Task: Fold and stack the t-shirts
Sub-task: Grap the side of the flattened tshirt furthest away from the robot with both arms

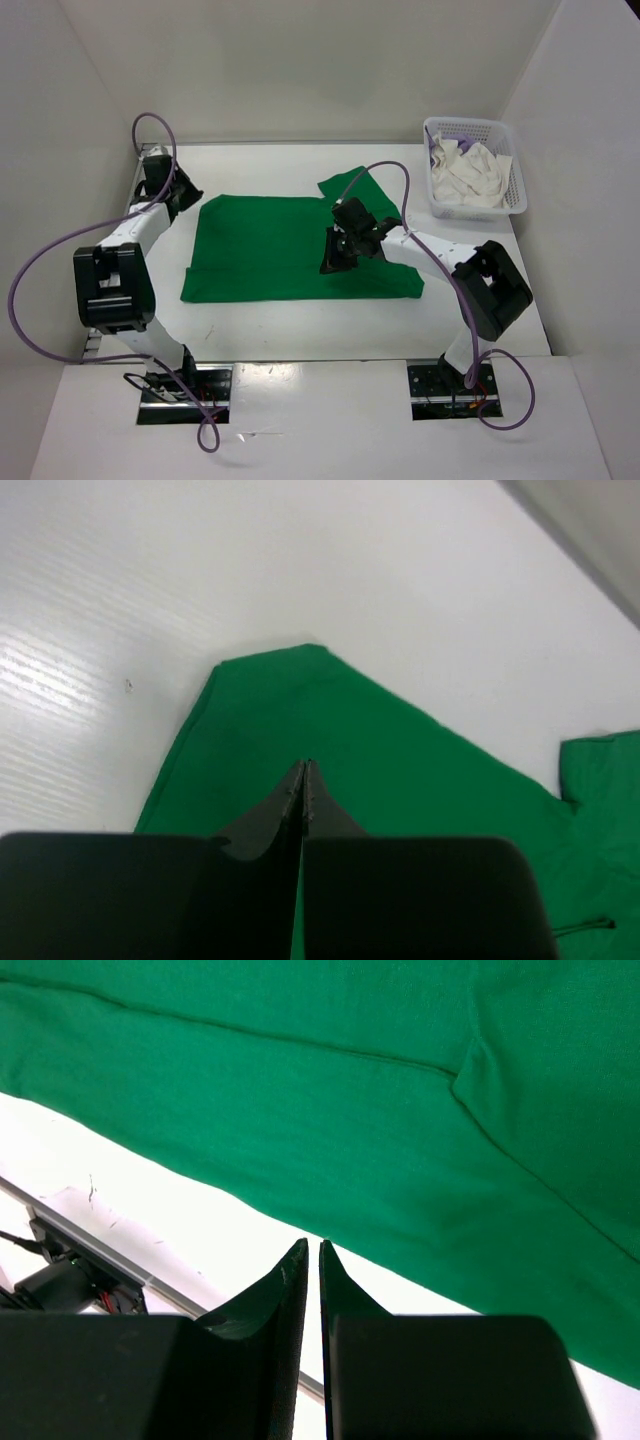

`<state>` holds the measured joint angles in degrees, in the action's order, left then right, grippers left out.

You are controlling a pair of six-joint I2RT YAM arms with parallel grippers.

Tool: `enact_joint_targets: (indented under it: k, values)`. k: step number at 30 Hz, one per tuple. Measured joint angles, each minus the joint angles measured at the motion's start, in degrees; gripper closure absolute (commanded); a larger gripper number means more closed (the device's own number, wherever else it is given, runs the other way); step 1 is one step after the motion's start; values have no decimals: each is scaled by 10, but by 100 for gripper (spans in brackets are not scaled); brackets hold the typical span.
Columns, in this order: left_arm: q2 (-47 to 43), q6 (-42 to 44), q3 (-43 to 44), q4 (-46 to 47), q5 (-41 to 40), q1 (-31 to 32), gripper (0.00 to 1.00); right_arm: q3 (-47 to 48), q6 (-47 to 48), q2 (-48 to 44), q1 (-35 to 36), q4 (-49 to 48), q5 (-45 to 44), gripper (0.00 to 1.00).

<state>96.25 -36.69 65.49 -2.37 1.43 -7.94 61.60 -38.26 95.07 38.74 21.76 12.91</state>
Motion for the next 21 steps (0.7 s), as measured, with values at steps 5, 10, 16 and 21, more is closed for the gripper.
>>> enact_joint_targets:
  k: [5, 10, 16, 21]
  values:
    - [24, 4, 21, 14, -3, 0, 46, 9, 1, 0, 0, 2, 0, 87]
    - [170, 7, 134, -6, -5, 0, 45, 29, 2, 0, 0, 1, 0, 87]
    - [243, 7, 183, -54, -4, 0, 56, 30, 2, 0, 0, 1, 0, 87]
    - [251, 3, 195, -61, 16, -1, 84, 30, 0, 0, 0, 1, -1, 86]
